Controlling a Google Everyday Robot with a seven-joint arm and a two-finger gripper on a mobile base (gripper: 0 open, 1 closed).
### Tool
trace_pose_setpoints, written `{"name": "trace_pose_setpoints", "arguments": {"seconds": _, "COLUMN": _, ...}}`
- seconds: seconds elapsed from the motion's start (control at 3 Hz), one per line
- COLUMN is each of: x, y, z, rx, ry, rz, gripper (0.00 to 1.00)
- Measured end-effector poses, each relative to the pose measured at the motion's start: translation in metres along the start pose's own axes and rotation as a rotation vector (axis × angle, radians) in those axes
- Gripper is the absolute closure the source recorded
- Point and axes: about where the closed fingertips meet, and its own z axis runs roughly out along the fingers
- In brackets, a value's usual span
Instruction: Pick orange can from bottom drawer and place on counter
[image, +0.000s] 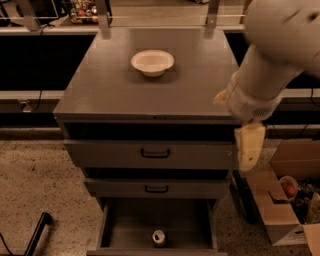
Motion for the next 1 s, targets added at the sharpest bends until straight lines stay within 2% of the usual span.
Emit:
{"name": "trace_pose_setpoints", "arguments": {"seconds": 0.33, "x": 0.005, "y": 0.033, "z": 0.076, "rx": -0.028, "ry": -0.043, "rz": -0.092, "gripper": 0.0}}
{"name": "trace_pose_setpoints", "arguments": {"seconds": 0.67, "x": 0.015, "y": 0.05, "z": 0.1, "rx": -0.021, "ry": -0.037, "rz": -0.083, "gripper": 0.0}}
{"name": "trace_pose_setpoints", "arguments": {"seconds": 1.0, "x": 0.0, "y": 0.048, "z": 0.11, "rx": -0.064, "ry": 0.01, "rz": -0.148, "gripper": 0.0}}
